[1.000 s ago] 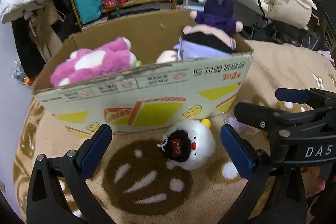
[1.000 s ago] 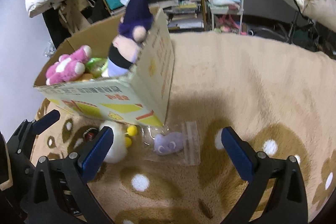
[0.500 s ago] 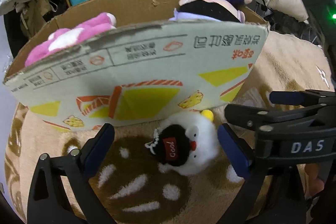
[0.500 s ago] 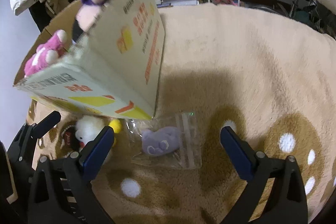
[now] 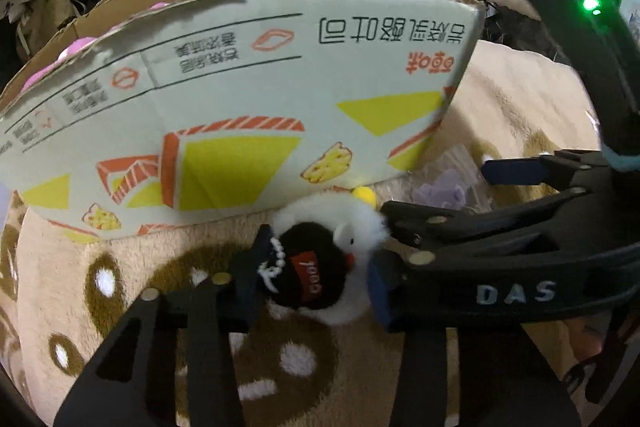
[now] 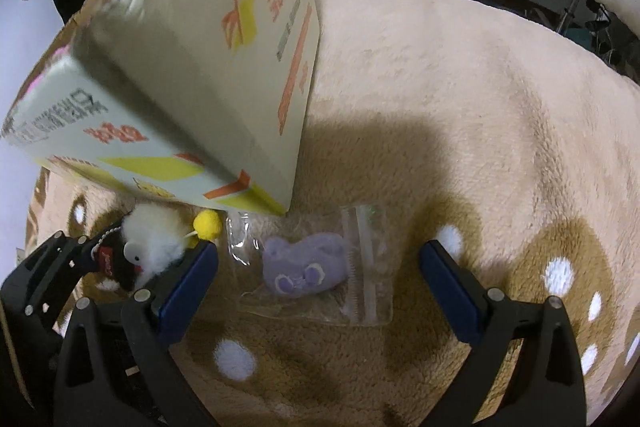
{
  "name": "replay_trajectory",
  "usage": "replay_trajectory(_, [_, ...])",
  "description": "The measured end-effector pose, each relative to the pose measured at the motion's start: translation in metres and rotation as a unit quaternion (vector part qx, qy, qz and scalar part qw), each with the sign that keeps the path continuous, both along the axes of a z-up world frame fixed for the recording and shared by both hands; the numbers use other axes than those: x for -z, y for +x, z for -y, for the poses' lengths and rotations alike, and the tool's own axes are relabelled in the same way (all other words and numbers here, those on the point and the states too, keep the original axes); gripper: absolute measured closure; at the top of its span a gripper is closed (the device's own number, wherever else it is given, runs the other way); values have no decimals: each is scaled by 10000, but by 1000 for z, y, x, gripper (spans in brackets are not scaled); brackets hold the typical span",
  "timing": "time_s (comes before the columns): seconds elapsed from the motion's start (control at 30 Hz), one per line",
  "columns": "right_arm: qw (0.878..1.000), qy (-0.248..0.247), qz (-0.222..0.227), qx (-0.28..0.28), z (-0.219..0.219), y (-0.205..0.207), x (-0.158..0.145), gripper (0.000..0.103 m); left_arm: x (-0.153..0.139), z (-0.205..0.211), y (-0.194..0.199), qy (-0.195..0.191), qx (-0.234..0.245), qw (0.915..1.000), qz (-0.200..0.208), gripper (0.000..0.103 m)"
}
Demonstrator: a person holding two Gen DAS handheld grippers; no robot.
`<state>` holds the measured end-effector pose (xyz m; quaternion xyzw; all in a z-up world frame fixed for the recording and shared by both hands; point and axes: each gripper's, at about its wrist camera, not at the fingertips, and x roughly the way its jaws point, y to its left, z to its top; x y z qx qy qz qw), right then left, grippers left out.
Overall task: Organize soft objects
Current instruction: 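Close left tool on white Cool plush while right tool grips zip bag, lift both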
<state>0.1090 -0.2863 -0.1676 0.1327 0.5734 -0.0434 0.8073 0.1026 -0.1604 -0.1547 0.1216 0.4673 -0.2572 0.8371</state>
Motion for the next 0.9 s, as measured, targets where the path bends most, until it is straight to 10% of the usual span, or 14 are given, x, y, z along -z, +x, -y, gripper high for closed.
replay_trajectory(0.5, [9990,-406,-169,-65,-7,10,6,2,-9,-35,-9,287,-580,9979,-102,67])
replay_trajectory(0.9, [9963,-801,-22,-301,-22,-5,-5,25,-40,-57,-13,331,-1164,9924,201,67])
